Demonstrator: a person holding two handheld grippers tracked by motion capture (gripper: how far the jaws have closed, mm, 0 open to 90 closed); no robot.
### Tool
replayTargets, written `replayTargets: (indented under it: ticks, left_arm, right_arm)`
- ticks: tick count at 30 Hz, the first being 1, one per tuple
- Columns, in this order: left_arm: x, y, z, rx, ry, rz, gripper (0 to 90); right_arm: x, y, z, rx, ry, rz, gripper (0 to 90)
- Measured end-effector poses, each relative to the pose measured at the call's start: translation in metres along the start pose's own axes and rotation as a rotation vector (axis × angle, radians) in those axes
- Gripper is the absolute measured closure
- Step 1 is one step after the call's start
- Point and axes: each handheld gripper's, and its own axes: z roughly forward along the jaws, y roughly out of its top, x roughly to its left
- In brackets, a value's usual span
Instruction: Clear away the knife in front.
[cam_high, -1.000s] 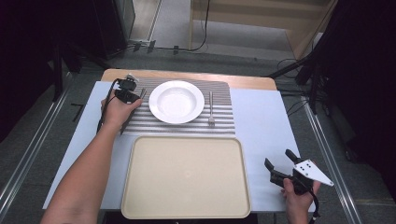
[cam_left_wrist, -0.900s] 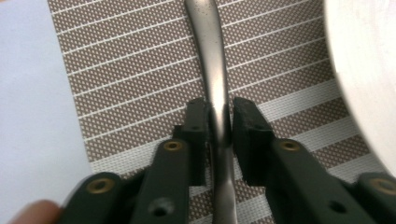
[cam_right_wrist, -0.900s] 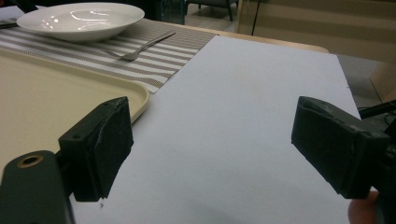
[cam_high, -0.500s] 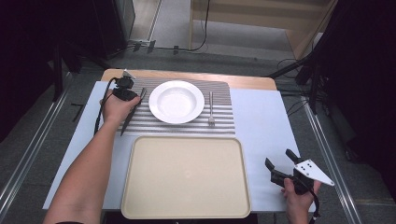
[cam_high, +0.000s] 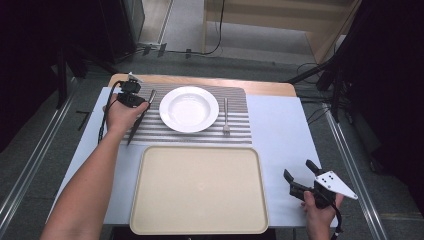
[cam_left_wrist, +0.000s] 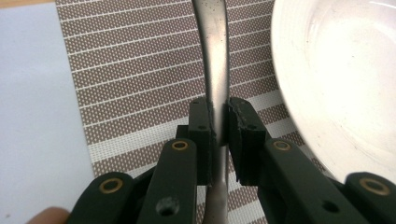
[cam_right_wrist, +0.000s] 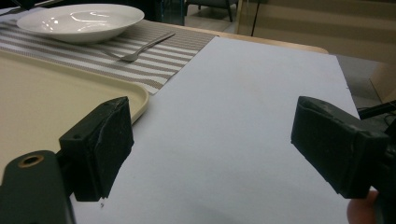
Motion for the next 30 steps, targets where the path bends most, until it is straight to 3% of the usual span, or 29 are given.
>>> replayTargets:
  ticks: [8, 17, 21, 25, 30]
  left_arm:
    - [-0.005, -0.005, -0.017, -0.019, -0.021, 0.014, 79.0]
    - [-0.020, -0.013, -0.038, -0.033, -0.049, 0.050, 79.0]
    - [-0.024, -0.018, -0.045, -0.032, -0.105, 0.051, 78.9]
    - [-0.031, -0.024, -0.052, -0.037, -0.096, 0.077, 78.9]
    - [-0.039, -0.033, -0.061, -0.061, -0.129, 0.093, 78.8]
  right_arm:
    - [0.000, 0.000, 0.000, 0.000, -0.002, 0.000, 13.8]
    - [0.000, 0.000, 0.000, -0.005, -0.002, 0.000, 13.7]
    - [0.000, 0.000, -0.001, -0.005, -0.002, 0.000, 13.7]
    - [0.000, 0.000, -0.001, -0.006, -0.002, -0.001, 13.7]
    - [0.000, 0.000, -0.001, -0.009, 0.000, -0.002, 13.6]
